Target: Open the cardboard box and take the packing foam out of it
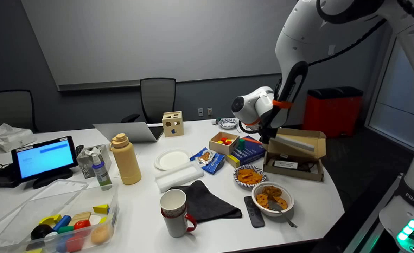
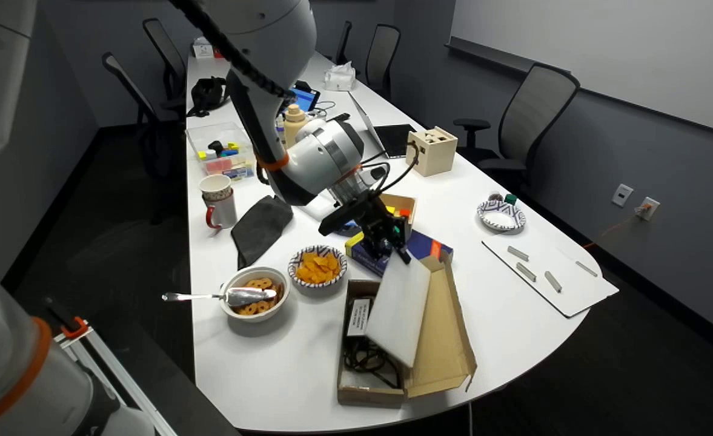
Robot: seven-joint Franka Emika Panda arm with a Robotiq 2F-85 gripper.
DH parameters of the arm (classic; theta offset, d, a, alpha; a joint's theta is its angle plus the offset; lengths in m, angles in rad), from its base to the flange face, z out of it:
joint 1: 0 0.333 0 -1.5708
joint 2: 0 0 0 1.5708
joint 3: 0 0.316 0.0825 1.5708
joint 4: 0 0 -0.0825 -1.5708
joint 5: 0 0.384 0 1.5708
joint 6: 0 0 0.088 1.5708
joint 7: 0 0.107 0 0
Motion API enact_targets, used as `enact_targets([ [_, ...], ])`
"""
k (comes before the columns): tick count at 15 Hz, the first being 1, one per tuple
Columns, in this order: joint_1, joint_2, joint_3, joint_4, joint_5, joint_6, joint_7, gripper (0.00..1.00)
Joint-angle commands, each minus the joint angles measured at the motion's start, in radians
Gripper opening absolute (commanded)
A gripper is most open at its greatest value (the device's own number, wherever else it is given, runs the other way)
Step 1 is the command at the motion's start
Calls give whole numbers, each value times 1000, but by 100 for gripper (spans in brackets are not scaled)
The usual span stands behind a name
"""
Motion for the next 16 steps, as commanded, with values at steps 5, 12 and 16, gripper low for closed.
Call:
enact_targets([
  [5,71,-107,28,31,3,-136,45,3],
  [12,112,13,49,237,73,-255,139,3],
  [16,142,48,72,293,93,-263,132,3],
])
